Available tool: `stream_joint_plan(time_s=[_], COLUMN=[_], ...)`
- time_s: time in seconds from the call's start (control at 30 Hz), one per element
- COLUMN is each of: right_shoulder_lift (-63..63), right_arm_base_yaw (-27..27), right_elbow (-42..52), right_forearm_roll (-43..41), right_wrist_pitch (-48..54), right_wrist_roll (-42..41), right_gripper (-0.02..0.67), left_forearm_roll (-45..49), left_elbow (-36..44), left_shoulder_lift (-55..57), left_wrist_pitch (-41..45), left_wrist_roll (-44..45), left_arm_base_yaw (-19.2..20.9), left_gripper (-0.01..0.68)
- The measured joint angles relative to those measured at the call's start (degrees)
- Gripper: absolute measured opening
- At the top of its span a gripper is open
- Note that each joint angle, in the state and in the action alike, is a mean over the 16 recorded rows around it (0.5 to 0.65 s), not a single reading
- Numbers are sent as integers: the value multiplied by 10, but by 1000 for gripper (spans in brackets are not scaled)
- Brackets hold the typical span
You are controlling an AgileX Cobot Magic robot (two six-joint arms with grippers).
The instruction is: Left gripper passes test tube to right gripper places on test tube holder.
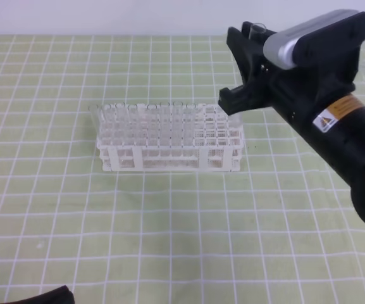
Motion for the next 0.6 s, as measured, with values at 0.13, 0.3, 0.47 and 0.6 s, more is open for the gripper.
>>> stream_joint_plan(time_s=[0.13,0.3,0.47,0.6], right_shoulder_lift=[32,81,126,158], right_arm_base_yaw=[-11,-21,-22,-23], right_elbow=[-4,-21,-44,-60], right_forearm_roll=[-65,-122,-145,-153], right_wrist_pitch=[-38,-66,-81,-88], right_wrist_roll=[58,105,117,127], right_gripper=[87,87,87,87], left_forearm_roll=[0,0,0,0], left_elbow=[0,0,-1,-1], left_shoulder_lift=[0,0,0,-1], left_wrist_pitch=[1,1,1,2], left_wrist_roll=[0,0,0,0], left_arm_base_yaw=[0,0,0,0], left_gripper=[-2,-2,-2,-2])
